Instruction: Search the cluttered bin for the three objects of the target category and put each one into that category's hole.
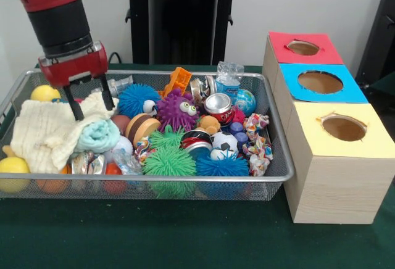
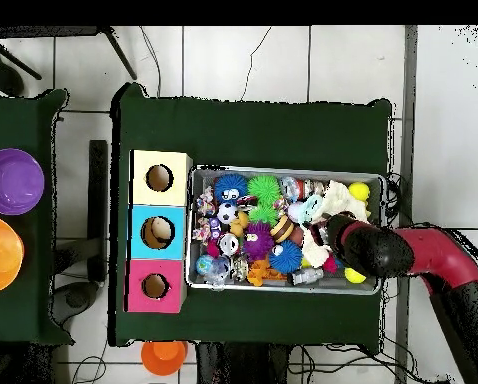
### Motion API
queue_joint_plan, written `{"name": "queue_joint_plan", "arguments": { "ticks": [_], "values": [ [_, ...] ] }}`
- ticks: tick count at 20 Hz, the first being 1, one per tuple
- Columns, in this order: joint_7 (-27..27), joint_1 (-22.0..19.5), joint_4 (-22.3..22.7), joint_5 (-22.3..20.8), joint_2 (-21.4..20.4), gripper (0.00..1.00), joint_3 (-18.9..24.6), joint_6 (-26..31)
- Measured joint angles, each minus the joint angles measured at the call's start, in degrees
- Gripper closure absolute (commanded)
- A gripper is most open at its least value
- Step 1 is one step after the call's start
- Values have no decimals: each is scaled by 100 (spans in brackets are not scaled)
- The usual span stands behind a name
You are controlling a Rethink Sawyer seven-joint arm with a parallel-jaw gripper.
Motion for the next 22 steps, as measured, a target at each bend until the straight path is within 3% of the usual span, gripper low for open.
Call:
{"name": "queue_joint_plan", "arguments": {
  "ticks": [9,22],
  "values": [
    [-1530,101,-605,-273,379,0,-143,0],
    [-1730,464,-957,-419,482,0,-544,-1]
  ]
}}
